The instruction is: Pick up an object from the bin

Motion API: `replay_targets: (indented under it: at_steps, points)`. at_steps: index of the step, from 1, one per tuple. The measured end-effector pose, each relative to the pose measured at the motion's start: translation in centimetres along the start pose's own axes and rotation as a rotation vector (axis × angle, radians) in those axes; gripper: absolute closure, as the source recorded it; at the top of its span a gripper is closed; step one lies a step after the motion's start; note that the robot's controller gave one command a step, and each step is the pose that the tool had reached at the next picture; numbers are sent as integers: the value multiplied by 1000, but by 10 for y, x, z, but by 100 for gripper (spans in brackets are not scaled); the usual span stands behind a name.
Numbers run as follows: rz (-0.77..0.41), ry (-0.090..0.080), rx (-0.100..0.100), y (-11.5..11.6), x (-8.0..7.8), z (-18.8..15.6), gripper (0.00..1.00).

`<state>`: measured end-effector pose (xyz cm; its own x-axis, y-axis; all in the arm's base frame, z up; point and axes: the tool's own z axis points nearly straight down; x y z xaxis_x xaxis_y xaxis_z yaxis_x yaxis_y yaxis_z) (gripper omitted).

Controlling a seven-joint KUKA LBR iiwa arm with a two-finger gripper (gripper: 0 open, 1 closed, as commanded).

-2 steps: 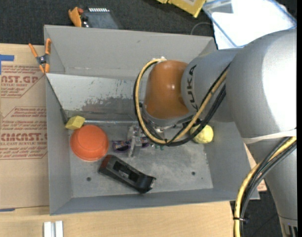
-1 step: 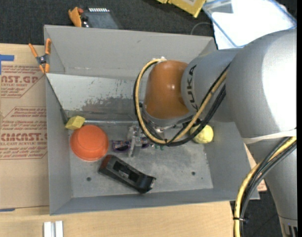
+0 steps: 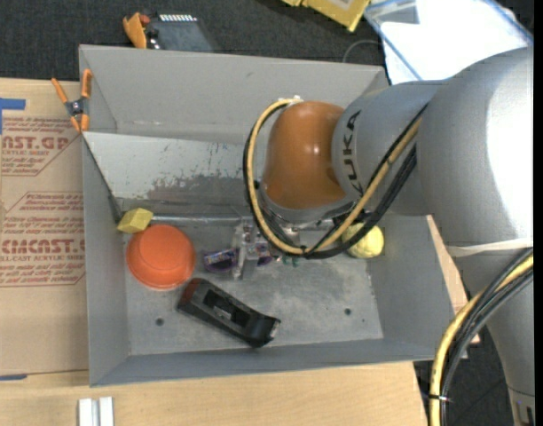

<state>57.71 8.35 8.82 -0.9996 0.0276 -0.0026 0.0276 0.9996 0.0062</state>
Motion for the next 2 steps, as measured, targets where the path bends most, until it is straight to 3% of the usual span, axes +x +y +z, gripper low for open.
replay_targets:
  at_steps: [1, 2]
  points:
    - [0, 1, 0, 0, 0, -51, 100]
    - [-1, 0, -1, 1, 0, -80, 100]
